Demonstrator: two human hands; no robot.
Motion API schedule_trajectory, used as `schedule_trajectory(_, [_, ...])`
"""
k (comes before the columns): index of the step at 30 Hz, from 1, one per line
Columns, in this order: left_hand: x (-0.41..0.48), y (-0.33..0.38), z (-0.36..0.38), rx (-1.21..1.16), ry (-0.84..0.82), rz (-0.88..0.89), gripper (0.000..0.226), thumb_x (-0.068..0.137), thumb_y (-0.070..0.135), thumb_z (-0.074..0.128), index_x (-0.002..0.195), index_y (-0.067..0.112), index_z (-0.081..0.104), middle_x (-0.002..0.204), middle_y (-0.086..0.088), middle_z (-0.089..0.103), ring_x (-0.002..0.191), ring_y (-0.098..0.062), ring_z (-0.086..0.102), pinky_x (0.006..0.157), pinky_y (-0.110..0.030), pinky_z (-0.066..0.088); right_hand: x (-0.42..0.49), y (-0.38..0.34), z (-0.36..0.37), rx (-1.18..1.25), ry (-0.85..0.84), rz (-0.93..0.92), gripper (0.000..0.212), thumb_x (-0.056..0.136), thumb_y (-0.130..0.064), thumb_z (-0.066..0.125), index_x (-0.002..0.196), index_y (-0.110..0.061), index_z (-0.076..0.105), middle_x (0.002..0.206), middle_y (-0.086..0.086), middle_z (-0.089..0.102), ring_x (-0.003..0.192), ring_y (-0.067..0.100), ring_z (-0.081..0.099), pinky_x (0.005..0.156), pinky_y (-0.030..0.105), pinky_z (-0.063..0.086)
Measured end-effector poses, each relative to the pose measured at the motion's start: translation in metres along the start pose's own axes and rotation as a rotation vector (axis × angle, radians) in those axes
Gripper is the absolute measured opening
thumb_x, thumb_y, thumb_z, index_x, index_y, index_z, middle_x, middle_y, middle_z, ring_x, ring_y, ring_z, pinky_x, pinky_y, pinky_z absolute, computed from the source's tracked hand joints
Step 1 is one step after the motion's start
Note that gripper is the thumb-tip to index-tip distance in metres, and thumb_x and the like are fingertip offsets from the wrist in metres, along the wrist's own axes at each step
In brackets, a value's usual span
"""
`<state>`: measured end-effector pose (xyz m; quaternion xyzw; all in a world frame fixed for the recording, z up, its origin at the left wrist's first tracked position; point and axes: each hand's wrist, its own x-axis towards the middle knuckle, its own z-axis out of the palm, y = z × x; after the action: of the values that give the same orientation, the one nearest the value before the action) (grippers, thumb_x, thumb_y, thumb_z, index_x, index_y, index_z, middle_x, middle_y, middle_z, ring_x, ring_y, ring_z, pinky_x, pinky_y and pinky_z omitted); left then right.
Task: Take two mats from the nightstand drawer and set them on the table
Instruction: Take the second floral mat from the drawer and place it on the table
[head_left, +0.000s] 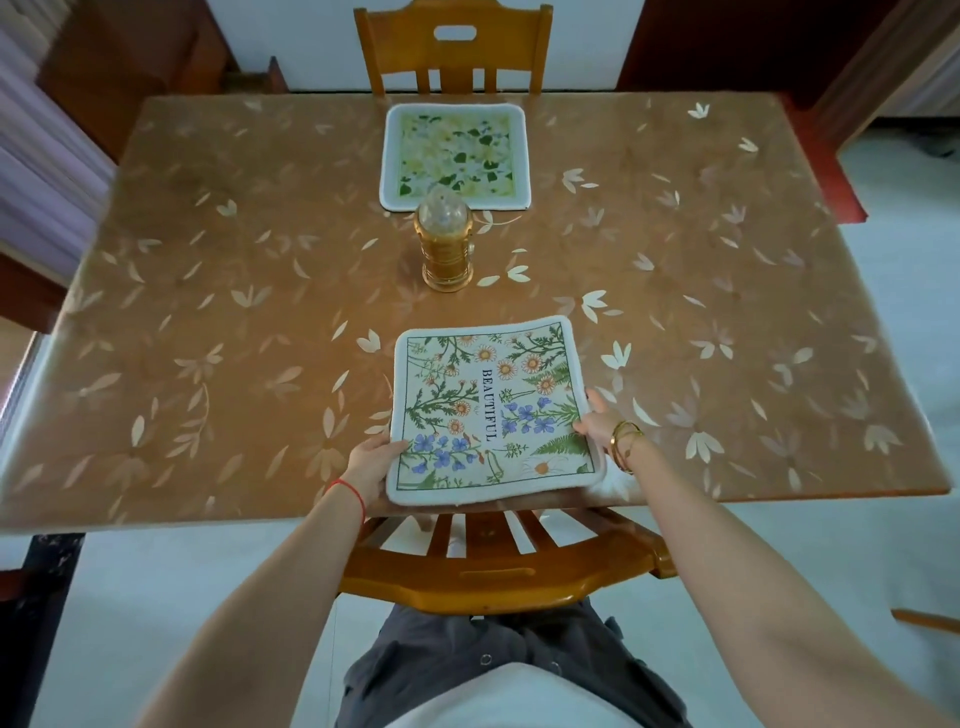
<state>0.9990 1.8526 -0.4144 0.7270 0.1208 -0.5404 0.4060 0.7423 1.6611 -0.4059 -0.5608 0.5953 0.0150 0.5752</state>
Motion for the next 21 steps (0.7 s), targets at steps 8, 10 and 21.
schedule_trajectory(8, [0.0, -0.003, 0.024, -0.238, -0.03, -0.047, 0.035, 0.096, -0.009, 0.053, 0.13, -0.002, 0.051, 0.133, -0.026, 0.06, 0.11, -0.038, 0.063, 0.084, -0.052, 0.052, 0.004, -0.004, -0.004, 0.716, 0.049, 0.085, 0.047, 0.09, -0.034, 0.063, 0.127, -0.007, 0.058, 0.122, 0.014, 0.065, 0.11, 0.028, 0.063, 0.092, 0.04, 0.054])
schedule_trajectory(10, [-0.004, -0.01, 0.041, -0.31, -0.065, -0.09, 0.044, 0.097, -0.011, 0.049, 0.14, -0.003, 0.046, 0.139, -0.025, 0.056, 0.125, -0.04, 0.058, 0.093, -0.053, 0.05, -0.003, 0.0, 0.005, 0.828, 0.06, 0.093, 0.045, 0.087, -0.033, 0.067, 0.124, -0.009, 0.059, 0.117, 0.011, 0.067, 0.099, 0.022, 0.067, 0.07, 0.031, 0.059])
schedule_trajectory(21, [-0.016, -0.018, 0.072, -0.26, -0.116, -0.128, 0.039, 0.09, -0.004, 0.066, 0.126, 0.001, 0.053, 0.134, -0.022, 0.061, 0.123, -0.036, 0.06, 0.095, -0.043, 0.053, -0.009, 0.021, 0.048, 0.472, 0.167, 0.14, 0.048, 0.087, 0.011, 0.053, 0.133, 0.0, 0.04, 0.133, 0.018, 0.055, 0.124, 0.033, 0.052, 0.105, 0.046, 0.043])
